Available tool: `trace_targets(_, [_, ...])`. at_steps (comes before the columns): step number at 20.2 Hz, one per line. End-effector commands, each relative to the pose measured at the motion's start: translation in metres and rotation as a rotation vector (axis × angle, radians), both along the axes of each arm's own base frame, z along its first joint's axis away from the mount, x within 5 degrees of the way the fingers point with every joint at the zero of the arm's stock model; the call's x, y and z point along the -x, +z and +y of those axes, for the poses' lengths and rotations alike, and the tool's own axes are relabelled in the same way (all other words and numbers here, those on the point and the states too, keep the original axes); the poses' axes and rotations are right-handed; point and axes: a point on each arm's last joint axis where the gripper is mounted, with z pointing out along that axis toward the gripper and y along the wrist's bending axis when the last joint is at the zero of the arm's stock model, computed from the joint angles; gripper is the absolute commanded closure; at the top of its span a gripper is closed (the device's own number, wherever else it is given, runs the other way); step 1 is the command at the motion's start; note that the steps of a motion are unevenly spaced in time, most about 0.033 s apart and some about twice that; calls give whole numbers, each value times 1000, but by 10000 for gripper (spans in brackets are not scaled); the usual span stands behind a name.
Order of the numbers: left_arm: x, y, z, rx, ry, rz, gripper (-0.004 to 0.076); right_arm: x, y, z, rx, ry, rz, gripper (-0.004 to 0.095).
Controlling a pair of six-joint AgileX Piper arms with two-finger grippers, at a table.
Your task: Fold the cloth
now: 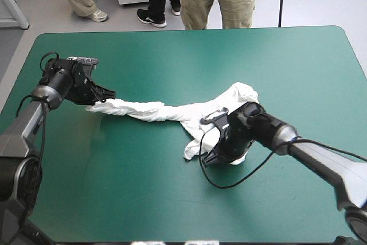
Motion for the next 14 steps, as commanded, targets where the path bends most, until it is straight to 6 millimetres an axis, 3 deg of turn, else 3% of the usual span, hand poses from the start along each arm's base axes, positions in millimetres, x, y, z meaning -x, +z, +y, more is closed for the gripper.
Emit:
trace_targets(1, [26,62,3,1,-7,-189,724,4,75,-28,-140,-69,-174,925])
trace_targets(4, [59,107,4,20,-6,-330,724,14,143,-57,-238,-104,-359,925])
trace_targets(7, [98,153,-3,80,-113,-477,724,27,193,-72,-278,-98,-529,925])
trace_targets(11, [164,229,-5,131,-174,-760,733,44,260,-83,-407,-100,-726,925])
trace_targets(12, [187,255,-3,122,-177,-867,733,54,284,-89,-444,-83,-811,925])
trace_targets(14, [218,289,-1,107,-197,-1025,733,66,307,-96,-474,-59,-902,925])
